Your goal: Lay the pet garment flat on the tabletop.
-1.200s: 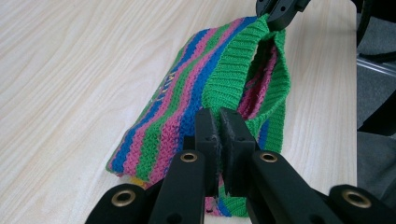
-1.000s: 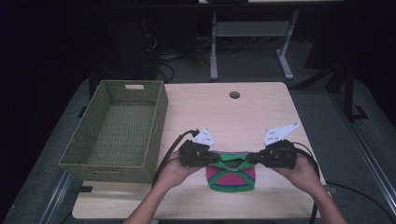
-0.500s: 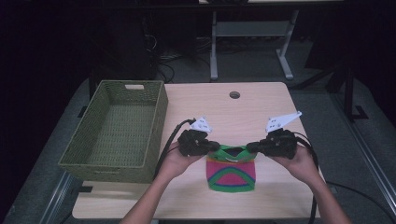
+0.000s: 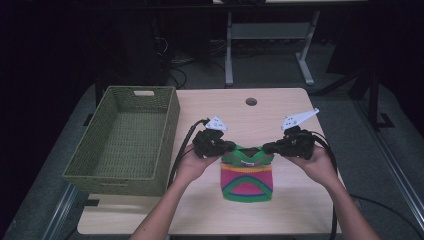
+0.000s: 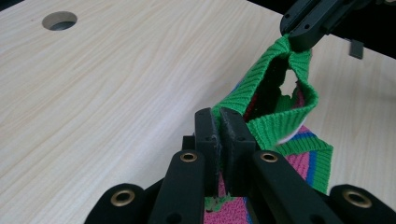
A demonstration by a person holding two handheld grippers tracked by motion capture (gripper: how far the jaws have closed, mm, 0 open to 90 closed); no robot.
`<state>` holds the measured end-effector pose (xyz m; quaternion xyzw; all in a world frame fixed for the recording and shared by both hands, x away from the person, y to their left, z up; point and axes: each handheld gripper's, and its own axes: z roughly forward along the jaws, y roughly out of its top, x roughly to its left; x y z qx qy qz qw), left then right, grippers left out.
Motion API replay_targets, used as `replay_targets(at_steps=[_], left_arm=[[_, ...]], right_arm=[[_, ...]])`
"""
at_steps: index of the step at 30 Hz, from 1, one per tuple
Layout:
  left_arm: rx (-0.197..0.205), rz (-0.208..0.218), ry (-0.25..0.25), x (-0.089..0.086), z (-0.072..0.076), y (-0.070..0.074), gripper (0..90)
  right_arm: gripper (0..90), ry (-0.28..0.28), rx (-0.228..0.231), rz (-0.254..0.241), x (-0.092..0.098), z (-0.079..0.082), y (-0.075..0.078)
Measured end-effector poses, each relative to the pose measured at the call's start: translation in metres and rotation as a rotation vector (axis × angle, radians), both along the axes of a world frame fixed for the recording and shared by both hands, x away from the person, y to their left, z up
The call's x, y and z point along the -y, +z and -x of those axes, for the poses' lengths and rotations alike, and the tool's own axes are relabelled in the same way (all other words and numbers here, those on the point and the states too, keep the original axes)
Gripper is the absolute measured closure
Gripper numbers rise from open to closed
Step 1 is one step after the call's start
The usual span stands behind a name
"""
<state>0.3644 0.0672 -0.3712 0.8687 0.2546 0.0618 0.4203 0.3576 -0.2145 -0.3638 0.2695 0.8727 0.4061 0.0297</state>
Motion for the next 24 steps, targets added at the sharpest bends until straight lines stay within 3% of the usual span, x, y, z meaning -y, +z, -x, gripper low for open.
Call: replay_targets(at_steps=[11, 13, 15, 16, 17, 19, 21, 24], left_arm=[[-0.026, 0.015, 0.053, 0.0, -0.02, -0.005, 86.3], [-0.011, 0.014, 0.085, 0.002, -0.029, -0.005, 86.3], [-0.003, 0.027, 0.162, 0.005, -0.048, -0.004, 86.0], [0.009, 0.035, 0.228, 0.005, -0.058, -0.004, 83.8], [0.013, 0.036, 0.29, 0.005, -0.066, -0.003, 76.1], [-0.009, 0.103, 0.354, 0.002, -0.075, -0.004, 72.3], [-0.012, 0.122, 0.366, 0.0, -0.078, -0.006, 71.2], [-0.009, 0.093, 0.343, 0.0, -0.078, -0.01, 68.4]], right_arm=[[84.1, -0.031, -0.045, 0.01, -0.003, -0.02, 0.0], [84.0, -0.034, -0.039, 0.009, -0.004, -0.027, 0.002], [81.8, -0.07, -0.032, -0.001, -0.008, -0.046, 0.007], [73.1, -0.118, -0.014, 0.003, -0.009, -0.058, 0.01], [66.7, -0.204, 0.0, 0.004, -0.011, -0.07, 0.012], [65.2, -0.274, -0.002, -0.031, -0.01, -0.086, 0.015], [65.4, -0.294, 0.006, -0.024, -0.01, -0.092, 0.014], [66.2, -0.293, -0.016, -0.014, -0.005, -0.096, 0.005]])
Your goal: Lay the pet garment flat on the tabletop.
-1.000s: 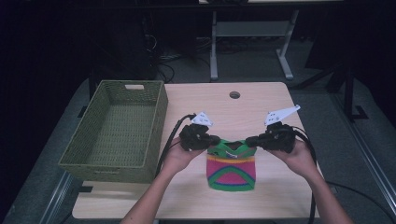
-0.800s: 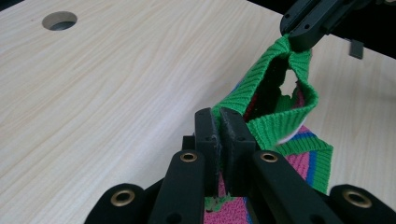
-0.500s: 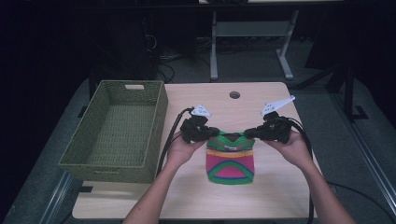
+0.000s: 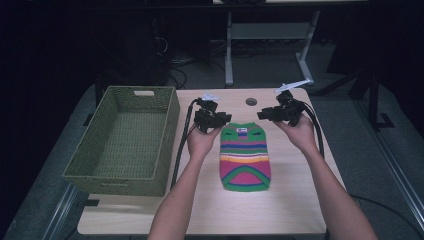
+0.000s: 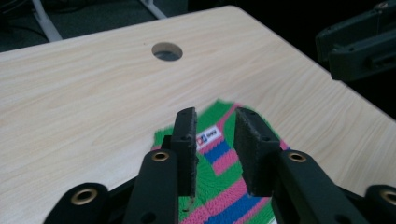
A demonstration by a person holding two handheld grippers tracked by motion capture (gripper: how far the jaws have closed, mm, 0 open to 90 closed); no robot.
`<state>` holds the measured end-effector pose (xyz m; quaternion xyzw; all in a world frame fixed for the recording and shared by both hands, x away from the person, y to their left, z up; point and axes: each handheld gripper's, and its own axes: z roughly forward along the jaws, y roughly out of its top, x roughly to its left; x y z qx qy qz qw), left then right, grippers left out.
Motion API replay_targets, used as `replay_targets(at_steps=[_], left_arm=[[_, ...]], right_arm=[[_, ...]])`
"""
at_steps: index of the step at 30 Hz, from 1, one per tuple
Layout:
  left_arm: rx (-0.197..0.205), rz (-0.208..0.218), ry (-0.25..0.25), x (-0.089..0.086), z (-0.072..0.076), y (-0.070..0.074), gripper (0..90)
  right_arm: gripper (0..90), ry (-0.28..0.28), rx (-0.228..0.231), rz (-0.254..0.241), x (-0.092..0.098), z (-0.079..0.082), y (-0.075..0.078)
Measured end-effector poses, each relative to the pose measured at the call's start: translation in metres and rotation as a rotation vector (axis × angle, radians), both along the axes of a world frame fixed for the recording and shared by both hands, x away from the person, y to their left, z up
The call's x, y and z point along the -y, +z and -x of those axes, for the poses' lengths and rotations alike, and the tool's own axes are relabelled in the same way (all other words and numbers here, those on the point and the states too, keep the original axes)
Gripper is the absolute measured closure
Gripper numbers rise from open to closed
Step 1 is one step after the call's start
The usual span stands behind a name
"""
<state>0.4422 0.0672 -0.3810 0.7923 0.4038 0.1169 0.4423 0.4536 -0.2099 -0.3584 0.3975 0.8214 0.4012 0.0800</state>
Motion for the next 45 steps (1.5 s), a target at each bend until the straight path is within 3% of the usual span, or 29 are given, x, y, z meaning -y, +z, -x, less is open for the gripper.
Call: replay_targets(at_steps=[2, 9, 14, 20, 27, 33, 39, 43, 45], left_arm=[[-0.02, 0.009, -0.015, 0.0, 0.001, -0.004, 67.8], [-0.045, -0.019, -0.042, 0.0, 0.006, -0.015, 66.4], [-0.091, -0.03, -0.062, -0.003, 0.008, -0.028, 61.8], [-0.106, -0.008, -0.069, -0.006, 0.014, -0.039, 57.2], [-0.128, -0.053, -0.112, 0.002, 0.026, -0.051, 53.3], [-0.129, -0.09, -0.155, 0.004, 0.04, -0.057, 59.5], [-0.146, -0.113, -0.203, 0.0, 0.054, -0.064, 68.8], [-0.167, -0.195, -0.229, 0.001, 0.059, -0.071, 79.7], [-0.172, -0.206, -0.227, 0.001, 0.059, -0.074, 80.4]], right_arm=[[66.5, -0.002, -0.024, -0.003, 0.003, 0.0, -0.007], [66.9, 0.011, -0.081, 0.015, 0.007, 0.001, -0.028], [64.1, 0.02, -0.093, 0.032, 0.006, 0.002, -0.032], [58.2, 0.034, -0.103, 0.052, 0.004, 0.006, -0.039], [59.0, 0.054, -0.132, 0.058, 0.005, 0.013, -0.052], [61.6, 0.087, -0.153, 0.077, 0.006, 0.026, -0.064], [70.4, 0.133, -0.157, 0.088, 0.003, 0.047, -0.07], [79.3, 0.173, -0.163, 0.113, -0.002, 0.058, -0.073], [80.0, 0.186, -0.173, 0.12, -0.004, 0.061, -0.075]])
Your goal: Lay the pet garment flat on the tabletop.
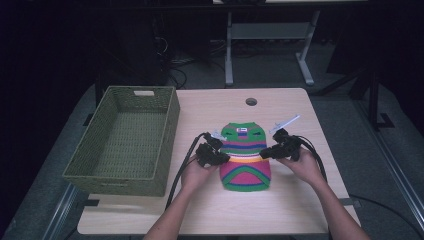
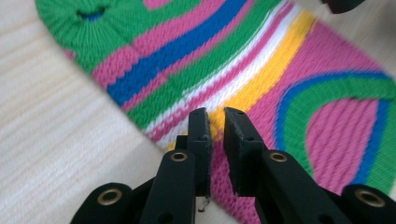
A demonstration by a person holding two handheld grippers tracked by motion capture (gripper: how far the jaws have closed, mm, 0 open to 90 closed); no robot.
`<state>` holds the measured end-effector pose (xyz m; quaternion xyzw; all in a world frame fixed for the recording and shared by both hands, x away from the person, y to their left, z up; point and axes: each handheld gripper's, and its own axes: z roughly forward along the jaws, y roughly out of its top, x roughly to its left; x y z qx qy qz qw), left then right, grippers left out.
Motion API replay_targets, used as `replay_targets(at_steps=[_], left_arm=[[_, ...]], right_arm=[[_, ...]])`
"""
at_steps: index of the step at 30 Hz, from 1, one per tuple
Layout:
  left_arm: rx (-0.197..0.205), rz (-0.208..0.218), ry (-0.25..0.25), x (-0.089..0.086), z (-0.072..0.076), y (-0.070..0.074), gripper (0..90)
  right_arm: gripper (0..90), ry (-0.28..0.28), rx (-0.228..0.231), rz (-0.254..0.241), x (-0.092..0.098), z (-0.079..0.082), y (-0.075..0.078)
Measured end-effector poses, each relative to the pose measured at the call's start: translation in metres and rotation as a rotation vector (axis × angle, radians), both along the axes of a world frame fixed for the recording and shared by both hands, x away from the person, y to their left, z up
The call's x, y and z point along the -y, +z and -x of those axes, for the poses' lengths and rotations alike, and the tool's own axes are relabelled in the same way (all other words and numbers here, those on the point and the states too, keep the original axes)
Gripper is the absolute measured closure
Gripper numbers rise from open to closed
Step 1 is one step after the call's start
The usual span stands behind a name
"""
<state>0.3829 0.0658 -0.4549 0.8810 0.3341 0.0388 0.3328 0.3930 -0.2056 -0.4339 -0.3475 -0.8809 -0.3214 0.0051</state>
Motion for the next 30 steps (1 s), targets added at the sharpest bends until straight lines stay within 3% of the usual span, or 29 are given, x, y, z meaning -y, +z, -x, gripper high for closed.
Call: replay_targets(at_steps=[10, 18, 23, 30], left_arm=[[0.001, 0.0, 0.016, 0.006, -0.006, -0.003, 78.8], [0.004, 0.024, 0.058, 0.007, -0.014, -0.004, 75.2], [-0.002, 0.019, 0.059, 0.009, -0.018, -0.004, 74.1], [-0.007, 0.033, 0.058, 0.009, -0.018, -0.004, 71.0]], right_arm=[[78.5, 0.004, -0.011, 0.054, -0.008, -0.003, -0.017], [77.1, -0.044, -0.022, 0.008, -0.001, -0.012, -0.022], [75.0, -0.067, -0.013, -0.016, 0.001, -0.015, -0.025], [69.8, -0.077, -0.044, -0.061, 0.005, -0.017, -0.027]])
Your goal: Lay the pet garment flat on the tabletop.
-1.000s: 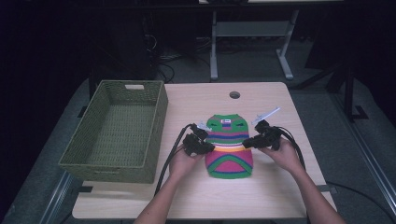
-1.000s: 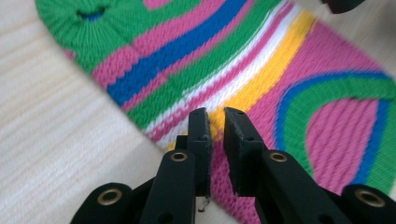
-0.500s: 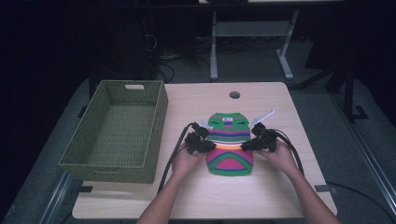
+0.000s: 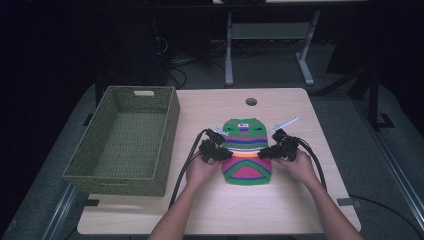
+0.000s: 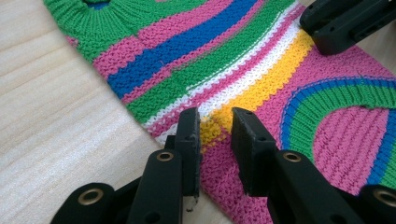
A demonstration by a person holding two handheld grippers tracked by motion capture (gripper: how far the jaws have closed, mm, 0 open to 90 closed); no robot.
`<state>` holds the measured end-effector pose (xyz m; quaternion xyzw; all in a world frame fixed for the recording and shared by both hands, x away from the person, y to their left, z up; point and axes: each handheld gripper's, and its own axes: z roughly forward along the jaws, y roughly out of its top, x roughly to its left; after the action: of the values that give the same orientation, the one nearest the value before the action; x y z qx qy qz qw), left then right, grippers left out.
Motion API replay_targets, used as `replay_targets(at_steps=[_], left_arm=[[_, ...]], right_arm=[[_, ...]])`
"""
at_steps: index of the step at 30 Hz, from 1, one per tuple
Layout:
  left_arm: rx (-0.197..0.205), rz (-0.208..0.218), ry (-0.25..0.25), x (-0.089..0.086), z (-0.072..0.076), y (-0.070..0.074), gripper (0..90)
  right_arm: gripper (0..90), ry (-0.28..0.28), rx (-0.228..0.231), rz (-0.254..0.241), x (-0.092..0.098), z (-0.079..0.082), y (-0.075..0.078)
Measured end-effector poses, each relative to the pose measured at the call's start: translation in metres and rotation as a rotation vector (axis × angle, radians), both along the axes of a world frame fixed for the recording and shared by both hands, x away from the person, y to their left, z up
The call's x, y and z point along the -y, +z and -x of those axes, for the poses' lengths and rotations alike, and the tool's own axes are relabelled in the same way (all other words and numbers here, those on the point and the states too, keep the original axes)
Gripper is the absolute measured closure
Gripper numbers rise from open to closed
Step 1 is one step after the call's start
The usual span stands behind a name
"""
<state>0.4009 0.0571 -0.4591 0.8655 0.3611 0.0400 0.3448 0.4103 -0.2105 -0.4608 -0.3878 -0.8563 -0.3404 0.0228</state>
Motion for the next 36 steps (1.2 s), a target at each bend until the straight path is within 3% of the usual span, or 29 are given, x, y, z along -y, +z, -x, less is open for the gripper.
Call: replay_targets(at_steps=[6, 12, 23, 29, 36], left_arm=[[0.006, 0.01, -0.001, 0.001, 0.001, 0.003, 66.2], [0.023, 0.024, -0.003, -0.001, 0.002, 0.008, 63.6], [0.024, 0.104, 0.005, -0.006, 0.007, 0.016, 54.6], [0.022, 0.1, 0.001, -0.01, 0.009, 0.015, 49.2], [0.012, 0.112, -0.011, -0.016, 0.015, 0.014, 45.4]], right_arm=[[64.8, 0.011, 0.014, 0.02, -0.002, 0.001, 0.003], [62.4, 0.015, 0.019, 0.009, -0.003, 0.003, 0.008], [57.3, 0.002, 0.026, -0.031, 0.001, 0.006, 0.014], [50.6, -0.002, 0.033, -0.015, 0.003, 0.008, 0.016], [42.9, -0.025, 0.048, -0.049, 0.011, 0.012, 0.02]])
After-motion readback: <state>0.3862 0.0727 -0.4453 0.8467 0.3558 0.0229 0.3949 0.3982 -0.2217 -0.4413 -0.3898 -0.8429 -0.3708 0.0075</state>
